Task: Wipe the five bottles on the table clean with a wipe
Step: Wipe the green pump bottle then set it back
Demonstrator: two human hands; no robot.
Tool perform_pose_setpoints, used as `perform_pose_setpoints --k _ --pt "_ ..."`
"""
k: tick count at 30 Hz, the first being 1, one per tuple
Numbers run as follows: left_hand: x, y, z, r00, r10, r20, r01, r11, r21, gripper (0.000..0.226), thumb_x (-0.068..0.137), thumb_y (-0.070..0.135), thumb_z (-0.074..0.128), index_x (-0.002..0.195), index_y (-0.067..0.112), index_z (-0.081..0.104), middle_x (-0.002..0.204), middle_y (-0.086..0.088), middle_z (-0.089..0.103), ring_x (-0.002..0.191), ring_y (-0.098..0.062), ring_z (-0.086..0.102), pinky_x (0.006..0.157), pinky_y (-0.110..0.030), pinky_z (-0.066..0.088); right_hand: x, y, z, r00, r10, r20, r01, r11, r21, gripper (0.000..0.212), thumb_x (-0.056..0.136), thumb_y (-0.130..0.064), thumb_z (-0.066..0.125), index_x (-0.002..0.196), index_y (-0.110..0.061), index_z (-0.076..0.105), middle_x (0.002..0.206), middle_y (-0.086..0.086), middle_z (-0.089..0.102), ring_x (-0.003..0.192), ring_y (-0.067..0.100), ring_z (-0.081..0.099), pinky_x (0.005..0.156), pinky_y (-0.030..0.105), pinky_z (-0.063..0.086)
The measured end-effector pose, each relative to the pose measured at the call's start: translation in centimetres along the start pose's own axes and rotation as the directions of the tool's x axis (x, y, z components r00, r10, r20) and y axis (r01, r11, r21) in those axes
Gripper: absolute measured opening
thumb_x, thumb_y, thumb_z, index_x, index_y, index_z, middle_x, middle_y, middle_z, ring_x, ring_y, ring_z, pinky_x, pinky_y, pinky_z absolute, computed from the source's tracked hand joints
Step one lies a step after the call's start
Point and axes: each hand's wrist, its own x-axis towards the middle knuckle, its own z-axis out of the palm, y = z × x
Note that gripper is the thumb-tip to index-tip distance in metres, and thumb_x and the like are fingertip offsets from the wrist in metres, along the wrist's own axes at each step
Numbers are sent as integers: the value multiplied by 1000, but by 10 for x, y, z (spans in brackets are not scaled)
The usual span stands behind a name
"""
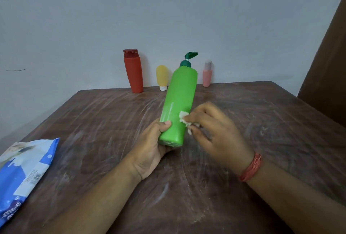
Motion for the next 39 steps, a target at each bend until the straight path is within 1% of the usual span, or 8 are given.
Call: perform_pose_setpoints --k 5,10,16,21,24,29,34,39 --pt "-1 3 -2 999 19 26 -18 999 -46 48 79 37 65 116 8 72 110 -17 73 92 -21 70 83 -36 58 0 -5 3 978 -149 144 144 989 45 18 95 -12 63 110 -6 71 102 4 60 92 14 59 83 22 50" --pt "-2 3 -1 1000 22 9 -21 998 -56 47 82 26 63 124 6 58 112 -18 71 94 -24 71 81 -43 60 -2 -2 3 977 -146 155 142 989 38 15 93 -10 65 105 -7 72 100 4 63 90 15 62 81 26 51" --pt "-3 -1 -1 996 34 79 -41 994 97 57 71 20 80 124 18 59 114 -7 73 101 -23 71 81 -41 59 5 12 -1 996 71 -49 -74 995 -60 11 90 -7 68 100 -8 74 97 3 65 88 12 62 81 13 44" --pt "-4 -5 1 985 56 164 -120 901 417 51 67 35 80 115 41 61 117 -5 68 106 -32 68 95 -52 56 14 39 -33 907 223 -356 -276 955 -107 9 90 -3 68 96 -7 73 93 6 66 83 11 59 75 16 45" --pt "-8 -4 5 971 83 226 -202 792 576 51 69 44 76 116 49 56 106 13 67 97 -11 67 84 -30 56 16 48 -48 881 205 -426 -292 945 -148 13 90 1 66 100 -4 72 97 10 65 90 15 59 84 11 40" --pt "-14 0 9 970 147 195 -243 660 711 56 70 53 70 122 50 49 102 20 63 87 -2 62 73 -21 51 13 31 -28 970 40 -241 -120 937 -327 22 88 4 65 107 -2 74 97 12 64 91 30 56 86 22 36" --pt "-14 -3 16 946 227 232 -321 539 779 49 73 49 68 116 50 45 96 21 58 80 -3 57 64 -16 44 23 38 -42 928 113 -355 -234 918 -319 23 87 7 63 107 2 73 98 16 65 89 37 58 85 20 33" --pt "-12 -3 16 949 265 169 -291 536 793 49 74 41 71 110 59 43 100 29 59 84 1 60 64 -10 44 9 11 -17 996 -91 27 94 948 -305 26 88 -1 63 112 -4 73 102 9 66 91 29 59 81 34 51"
